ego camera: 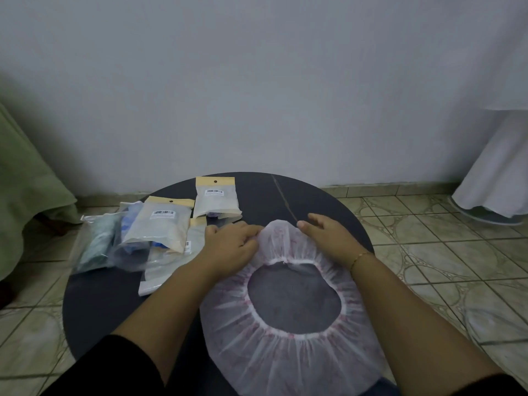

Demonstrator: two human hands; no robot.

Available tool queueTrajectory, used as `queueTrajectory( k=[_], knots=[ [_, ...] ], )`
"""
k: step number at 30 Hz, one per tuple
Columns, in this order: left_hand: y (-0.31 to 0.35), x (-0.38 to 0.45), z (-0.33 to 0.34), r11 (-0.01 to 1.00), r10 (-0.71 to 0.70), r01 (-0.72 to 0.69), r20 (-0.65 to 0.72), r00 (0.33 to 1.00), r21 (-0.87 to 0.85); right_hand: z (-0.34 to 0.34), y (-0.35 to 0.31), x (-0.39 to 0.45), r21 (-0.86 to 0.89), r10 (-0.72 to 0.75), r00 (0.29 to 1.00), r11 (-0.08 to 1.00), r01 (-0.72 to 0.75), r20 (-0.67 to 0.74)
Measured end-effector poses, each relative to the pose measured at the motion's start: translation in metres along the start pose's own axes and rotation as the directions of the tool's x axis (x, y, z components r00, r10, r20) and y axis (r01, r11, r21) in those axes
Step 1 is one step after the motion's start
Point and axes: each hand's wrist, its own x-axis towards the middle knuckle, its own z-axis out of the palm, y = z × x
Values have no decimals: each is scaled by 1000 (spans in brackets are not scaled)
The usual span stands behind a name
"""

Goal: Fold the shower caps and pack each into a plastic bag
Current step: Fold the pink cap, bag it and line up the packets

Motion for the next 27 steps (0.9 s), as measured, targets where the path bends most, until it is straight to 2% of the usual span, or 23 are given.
queueTrajectory(
  k=[2, 4, 9, 15, 19, 22, 25, 27],
  knots=[
    [0, 1, -2, 999, 3, -4, -18, 1000, -51, -1, 3, 5, -36, 16, 1000, 999, -16, -6],
    [-3, 0, -4, 995, -66, 64, -27, 997, -83, -3, 9, 9, -20, 48, 998, 999, -49, -43],
    [-14, 0, -4, 976, -220, 220, 34, 975, 4, -9, 18, 11, 77, 118, 984, 991, -109, -136],
    [-21, 5, -2, 956, -291, 289, -13, 957, -56, -17, 28, 12, 78, 158, 954, 987, -143, -256],
    [-16, 6, -2, 945, -328, 328, -32, 944, -17, -17, 28, 10, -14, 116, 947, 992, -125, -299],
    [-15, 4, 1, 943, -333, 334, -67, 941, -4, -16, 27, 8, -13, 80, 947, 996, -88, -312],
    [-16, 3, 7, 935, -346, 331, -117, 931, -130, -19, 30, 7, -38, 76, 936, 995, -95, -345],
    [-12, 2, 6, 910, -398, 365, -174, 901, -196, -23, 31, 7, -133, 68, 916, 982, -130, -396]
  ],
)
